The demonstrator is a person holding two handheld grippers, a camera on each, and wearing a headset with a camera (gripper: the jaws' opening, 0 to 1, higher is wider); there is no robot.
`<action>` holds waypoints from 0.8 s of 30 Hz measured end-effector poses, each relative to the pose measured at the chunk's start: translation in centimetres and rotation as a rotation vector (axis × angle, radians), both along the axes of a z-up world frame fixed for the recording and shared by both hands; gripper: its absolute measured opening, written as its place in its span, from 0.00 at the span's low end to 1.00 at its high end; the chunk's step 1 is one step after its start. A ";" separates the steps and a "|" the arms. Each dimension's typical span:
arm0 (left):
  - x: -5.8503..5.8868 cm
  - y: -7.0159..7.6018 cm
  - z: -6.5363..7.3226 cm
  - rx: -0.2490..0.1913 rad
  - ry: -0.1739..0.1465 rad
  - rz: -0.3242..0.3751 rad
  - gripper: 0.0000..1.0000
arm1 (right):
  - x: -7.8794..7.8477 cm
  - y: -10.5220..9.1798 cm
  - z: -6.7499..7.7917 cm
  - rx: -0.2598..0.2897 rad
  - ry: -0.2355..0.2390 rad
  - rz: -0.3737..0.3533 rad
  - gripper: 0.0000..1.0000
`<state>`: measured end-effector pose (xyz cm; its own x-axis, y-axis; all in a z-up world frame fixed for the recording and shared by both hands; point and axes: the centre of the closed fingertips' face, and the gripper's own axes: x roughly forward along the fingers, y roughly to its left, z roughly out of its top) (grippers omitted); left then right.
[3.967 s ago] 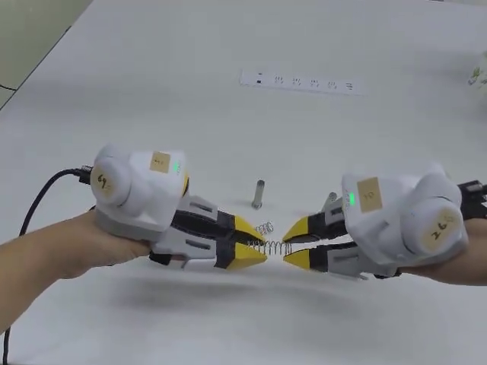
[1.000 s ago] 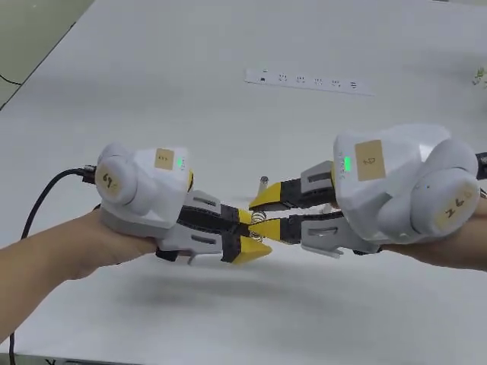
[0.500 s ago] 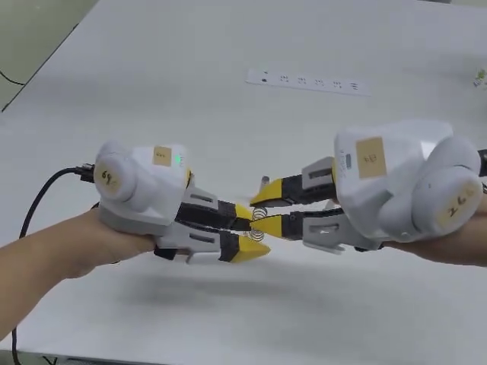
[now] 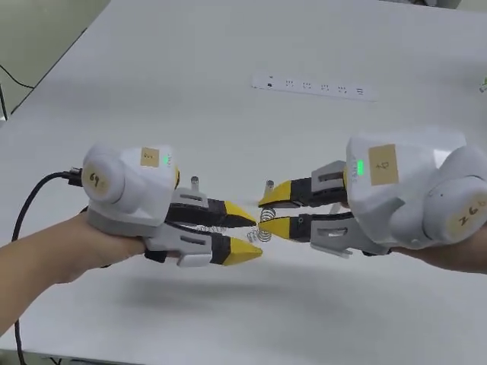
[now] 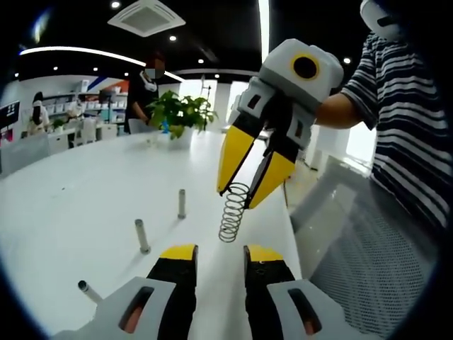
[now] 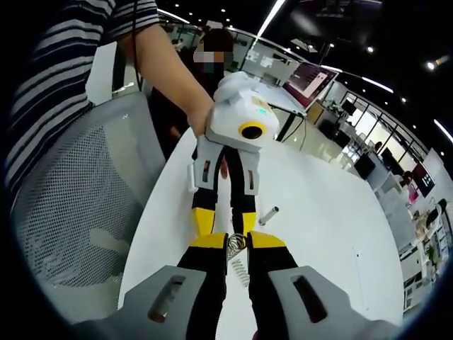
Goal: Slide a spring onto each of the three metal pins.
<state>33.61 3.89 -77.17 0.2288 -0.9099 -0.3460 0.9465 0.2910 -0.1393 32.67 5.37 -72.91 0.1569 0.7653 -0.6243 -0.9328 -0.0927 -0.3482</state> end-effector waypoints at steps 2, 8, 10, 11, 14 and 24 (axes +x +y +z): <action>0.0 0.2 -0.1 0.004 0.001 0.005 0.20 | 0.0 -0.1 -0.1 -0.002 0.000 -0.001 0.07; -0.1 1.2 -0.3 0.003 0.015 0.034 0.25 | 0.1 -0.3 -0.3 -0.012 -0.003 -0.006 0.07; -0.1 1.7 -0.4 0.002 0.018 0.043 0.26 | 0.3 -0.4 -0.3 -0.013 -0.007 -0.011 0.07; -0.1 1.8 -0.4 0.003 0.016 0.048 0.28 | 0.3 -0.4 -0.3 -0.011 -0.006 -0.014 0.07; 0.0 2.4 -0.5 0.001 0.022 0.064 0.31 | 0.5 -0.5 -0.3 -0.008 -0.007 -0.021 0.07; 0.4 4.6 -0.6 -0.002 0.020 0.142 0.40 | 0.8 -0.8 -0.3 -0.013 -0.015 -0.039 0.07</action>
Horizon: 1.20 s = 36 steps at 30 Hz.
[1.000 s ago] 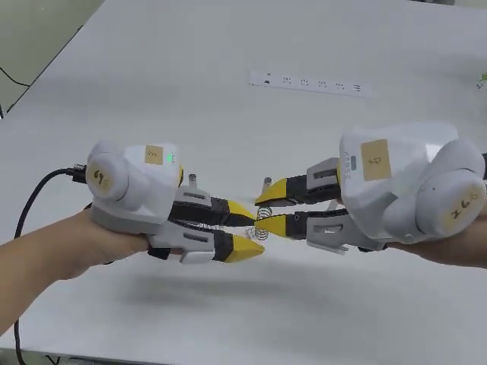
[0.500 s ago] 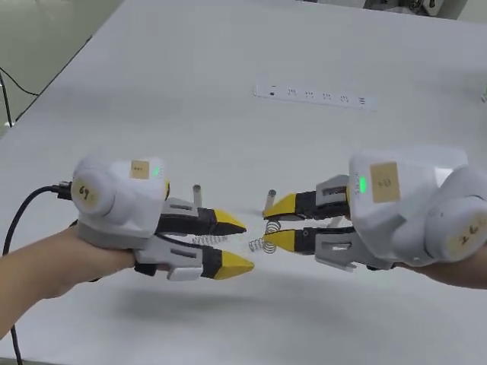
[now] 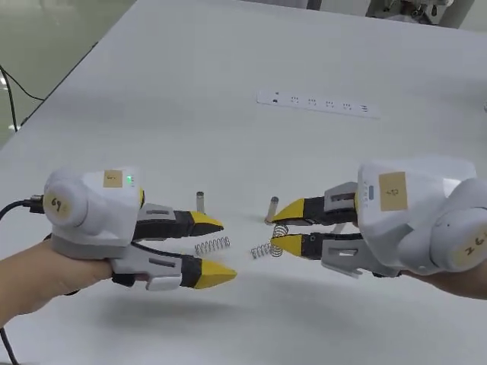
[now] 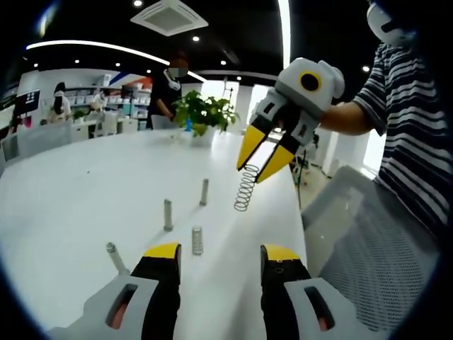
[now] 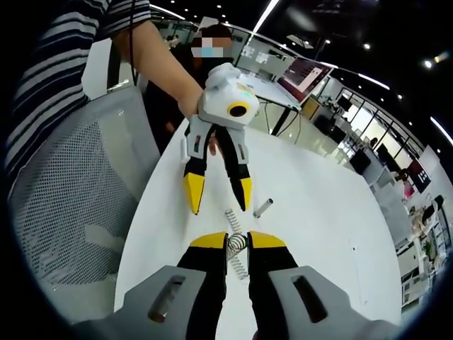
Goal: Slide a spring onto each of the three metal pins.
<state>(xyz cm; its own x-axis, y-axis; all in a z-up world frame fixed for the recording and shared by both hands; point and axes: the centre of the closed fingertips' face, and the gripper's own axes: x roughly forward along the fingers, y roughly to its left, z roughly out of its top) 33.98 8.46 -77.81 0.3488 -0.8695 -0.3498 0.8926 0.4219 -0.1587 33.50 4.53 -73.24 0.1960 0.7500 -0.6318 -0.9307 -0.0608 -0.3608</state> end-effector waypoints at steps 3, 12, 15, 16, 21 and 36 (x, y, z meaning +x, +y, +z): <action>0.2 0.6 0.2 -0.008 -0.006 0.031 0.44 | 0.2 -0.2 0.1 0.003 0.001 -0.009 0.07; 0.3 2.2 0.1 -0.016 -0.008 0.089 0.55 | 0.4 -0.6 0.0 0.000 -0.001 -0.026 0.07; 0.3 2.6 0.1 -0.017 -0.013 0.111 0.59 | 0.4 -0.8 -0.1 0.000 0.000 -0.031 0.07; 0.4 2.9 0.1 -0.018 -0.019 0.122 0.61 | 0.5 -0.9 -0.1 -0.001 0.000 -0.034 0.07; 0.5 3.7 0.1 -0.027 -0.015 0.150 0.70 | 0.6 -1.1 -0.1 -0.001 -0.002 -0.042 0.07; 0.7 5.0 0.2 -0.042 -0.019 0.202 0.98 | 1.2 -2.1 -0.2 0.003 -0.005 -0.072 0.07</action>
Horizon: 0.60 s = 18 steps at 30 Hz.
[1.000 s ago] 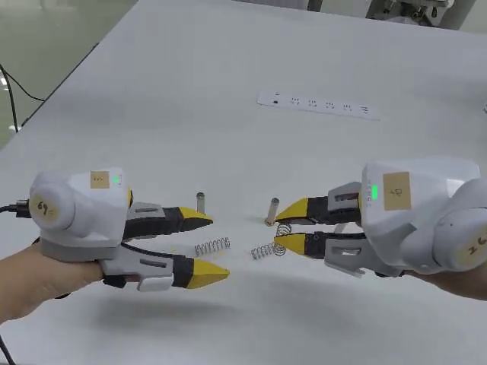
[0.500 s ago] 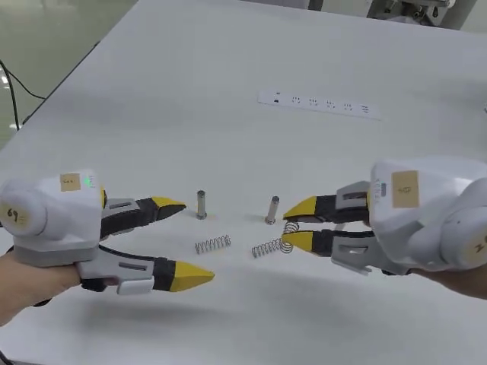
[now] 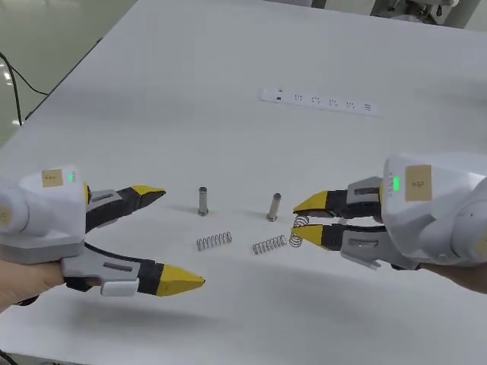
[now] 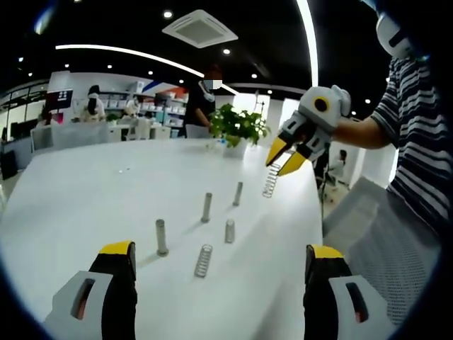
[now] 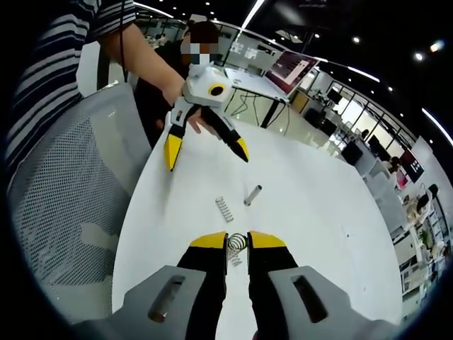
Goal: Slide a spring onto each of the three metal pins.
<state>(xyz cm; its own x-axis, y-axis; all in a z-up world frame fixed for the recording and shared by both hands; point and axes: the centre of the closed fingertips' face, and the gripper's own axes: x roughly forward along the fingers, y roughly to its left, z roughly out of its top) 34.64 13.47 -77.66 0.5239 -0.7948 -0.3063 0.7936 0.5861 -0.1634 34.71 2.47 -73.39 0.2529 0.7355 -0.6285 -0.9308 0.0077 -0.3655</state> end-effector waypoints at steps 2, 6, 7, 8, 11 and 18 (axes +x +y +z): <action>0.0 0.1 -0.1 0.006 -0.004 0.002 0.98 | 0.1 -0.2 0.0 0.000 -0.001 -0.008 0.07; 0.2 0.2 -0.1 -0.001 -0.008 0.014 0.98 | 0.4 -0.7 0.0 0.001 0.000 -0.021 0.07; 0.2 0.2 0.0 0.000 -0.012 0.018 0.98 | 0.5 -0.8 0.0 0.000 0.001 -0.025 0.07; 0.2 0.2 0.0 -0.002 -0.012 0.020 0.98 | 0.6 -1.0 -0.1 -0.001 0.000 -0.030 0.07; 0.3 0.3 0.0 -0.006 -0.012 0.026 0.98 | 1.1 -1.5 -0.1 -0.001 -0.001 -0.046 0.07; 0.4 0.6 0.1 -0.012 -0.013 0.038 0.98 | 2.6 -3.2 0.0 0.000 -0.009 -0.101 0.07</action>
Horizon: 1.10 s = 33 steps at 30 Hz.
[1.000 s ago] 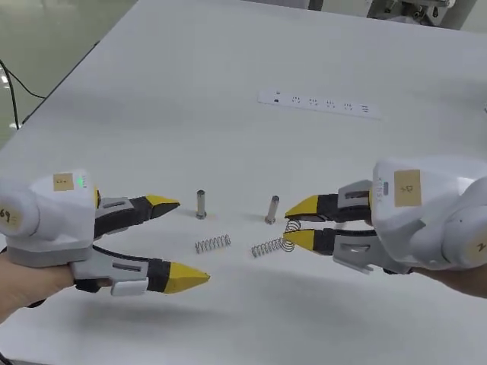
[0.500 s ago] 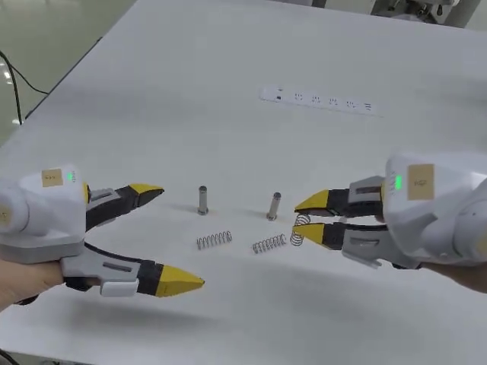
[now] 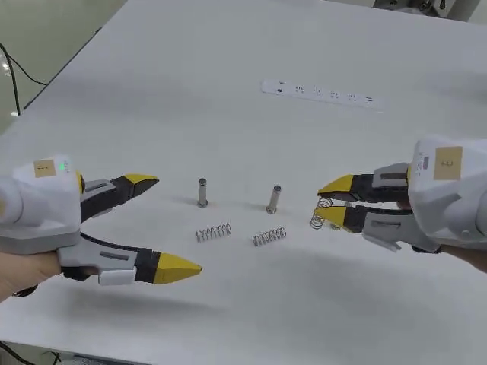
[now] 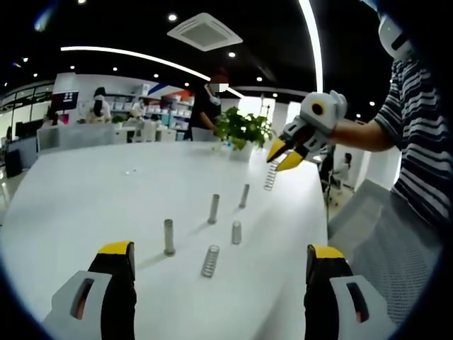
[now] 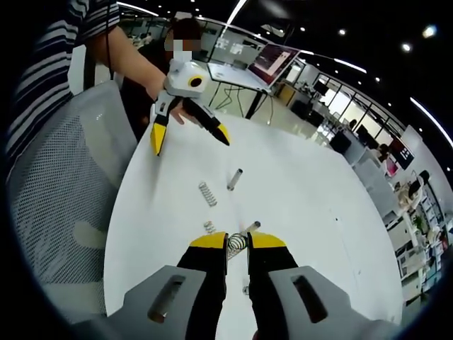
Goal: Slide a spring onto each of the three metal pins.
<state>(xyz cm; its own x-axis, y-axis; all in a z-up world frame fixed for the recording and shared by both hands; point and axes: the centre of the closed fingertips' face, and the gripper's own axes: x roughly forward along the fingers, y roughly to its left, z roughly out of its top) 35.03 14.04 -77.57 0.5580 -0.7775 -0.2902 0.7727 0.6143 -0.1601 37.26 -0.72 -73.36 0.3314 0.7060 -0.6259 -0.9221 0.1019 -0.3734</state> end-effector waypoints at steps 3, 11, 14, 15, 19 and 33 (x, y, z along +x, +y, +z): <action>0.0 0.1 0.0 0.001 -0.001 0.001 0.98 | 0.6 -0.7 0.0 -0.004 -0.004 -0.020 0.07; 0.0 0.3 0.0 0.000 0.000 0.009 0.98 | 2.6 -2.6 0.3 -0.001 -0.014 -0.089 0.07; 0.0 0.4 -0.1 0.003 0.000 0.010 0.98 | 3.1 -3.0 0.3 -0.003 -0.018 -0.106 0.07; 0.0 0.5 -0.1 0.005 0.002 0.012 0.98 | 3.4 -3.3 0.3 0.000 -0.019 -0.117 0.07; 0.1 0.6 -0.1 0.003 0.000 0.019 0.98 | 4.1 -3.8 0.2 0.004 -0.016 -0.144 0.07; 0.1 0.9 -0.1 0.007 -0.001 0.023 0.98 | 6.0 -4.9 -0.5 0.008 -0.011 -0.216 0.07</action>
<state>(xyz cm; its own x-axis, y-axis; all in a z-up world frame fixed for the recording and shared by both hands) 35.13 14.90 -77.69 0.5758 -0.7625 -0.2951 0.7585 0.6329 -0.1554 43.25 -5.59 -73.90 0.4821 0.6228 -0.6163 -0.8745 0.2996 -0.3814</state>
